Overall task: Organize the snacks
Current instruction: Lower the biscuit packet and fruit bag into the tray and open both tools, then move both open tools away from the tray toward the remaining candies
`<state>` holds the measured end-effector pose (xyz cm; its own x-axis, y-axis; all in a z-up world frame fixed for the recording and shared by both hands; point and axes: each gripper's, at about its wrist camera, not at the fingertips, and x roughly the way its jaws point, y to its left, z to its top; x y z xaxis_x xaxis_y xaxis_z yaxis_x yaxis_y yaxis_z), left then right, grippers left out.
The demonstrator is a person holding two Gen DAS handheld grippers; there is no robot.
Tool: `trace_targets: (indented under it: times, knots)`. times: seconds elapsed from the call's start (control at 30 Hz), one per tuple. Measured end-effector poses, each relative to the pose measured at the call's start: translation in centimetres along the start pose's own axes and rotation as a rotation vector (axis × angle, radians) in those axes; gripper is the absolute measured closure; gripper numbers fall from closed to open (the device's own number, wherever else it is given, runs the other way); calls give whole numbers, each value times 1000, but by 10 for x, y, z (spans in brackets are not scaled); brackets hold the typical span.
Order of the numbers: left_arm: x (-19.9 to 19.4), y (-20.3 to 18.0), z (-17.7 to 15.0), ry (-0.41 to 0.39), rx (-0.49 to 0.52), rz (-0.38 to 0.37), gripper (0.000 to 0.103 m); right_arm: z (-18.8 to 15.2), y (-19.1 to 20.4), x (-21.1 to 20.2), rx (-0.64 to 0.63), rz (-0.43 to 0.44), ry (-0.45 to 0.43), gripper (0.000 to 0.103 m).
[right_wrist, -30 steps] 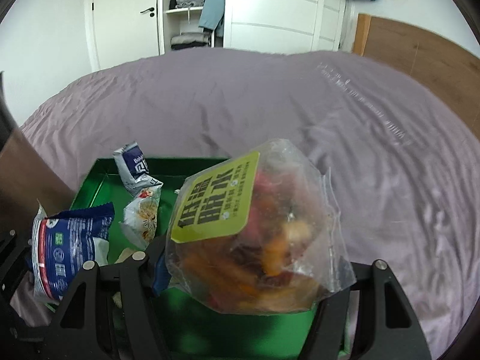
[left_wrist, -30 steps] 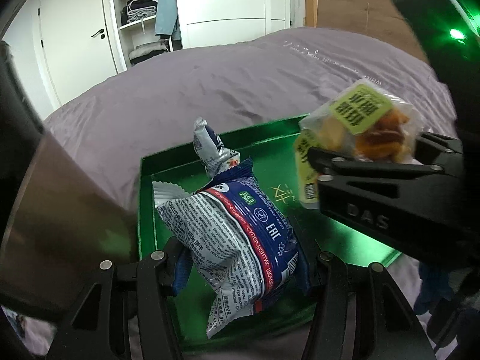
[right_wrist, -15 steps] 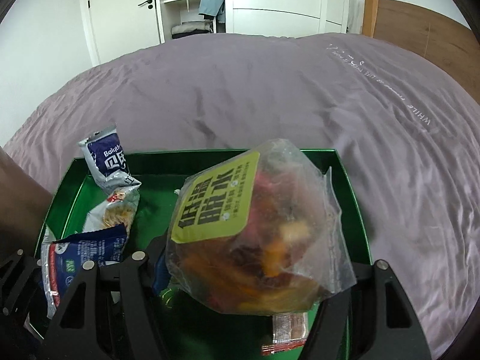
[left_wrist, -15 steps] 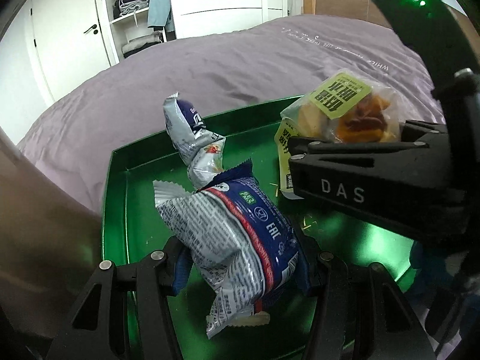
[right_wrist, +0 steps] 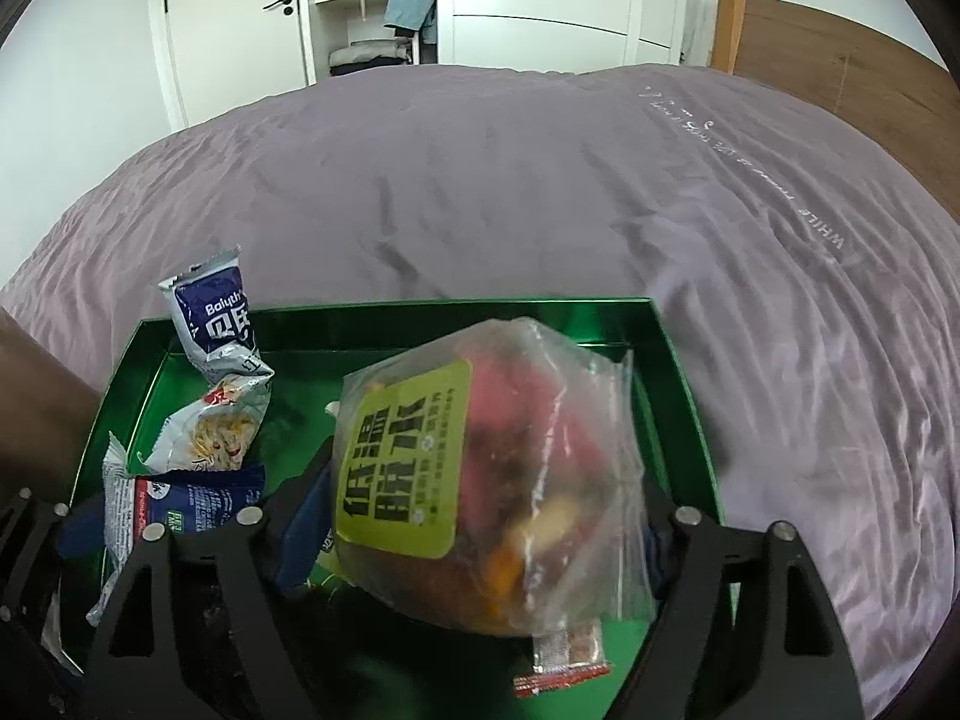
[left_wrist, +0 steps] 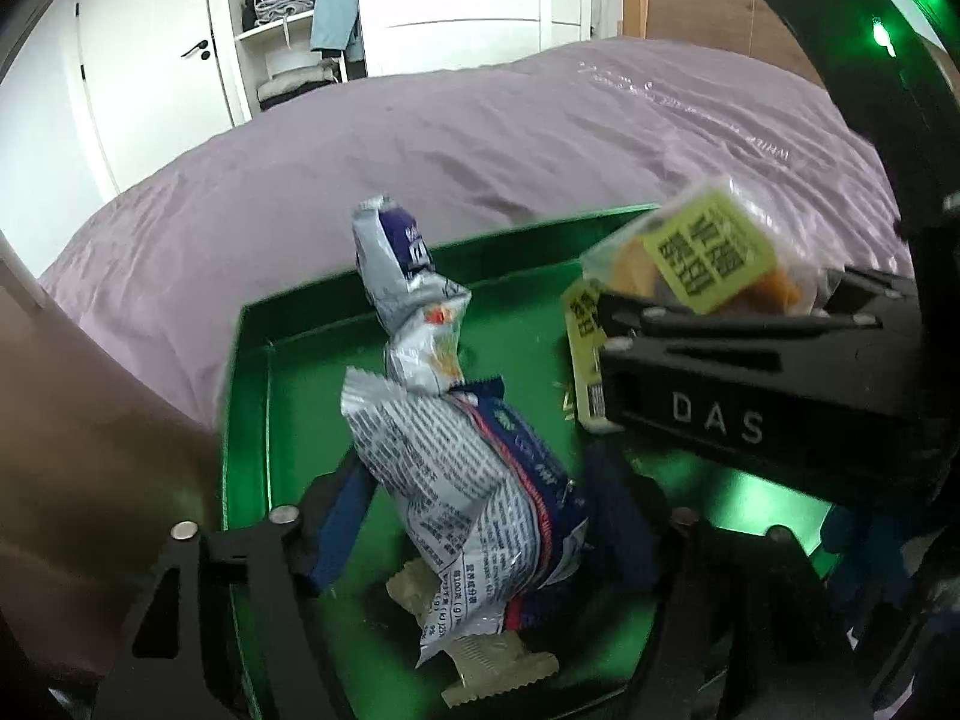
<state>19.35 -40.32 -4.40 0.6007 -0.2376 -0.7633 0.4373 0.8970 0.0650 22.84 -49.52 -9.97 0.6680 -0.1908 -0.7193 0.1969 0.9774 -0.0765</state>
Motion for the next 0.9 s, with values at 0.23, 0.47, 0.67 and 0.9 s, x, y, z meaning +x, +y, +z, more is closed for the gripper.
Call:
trace_targets:
  times: [0.23, 0.47, 0.67, 0.9]
  knots:
    - [-18, 1, 10, -21, -9, -2, 22, 5, -3, -28, 2, -21, -32, 0]
    - [-47, -5, 19, -39, -1, -7, 20, 20, -10, -76, -3, -53, -97, 0]
    - [-76, -7, 24, -55, 3, -14, 20, 22, -19, -118, 17, -82, -127, 0]
    - [-123, -11, 25, -94, 18, -28, 20, 14, -24, -180, 48, -112, -179, 0]
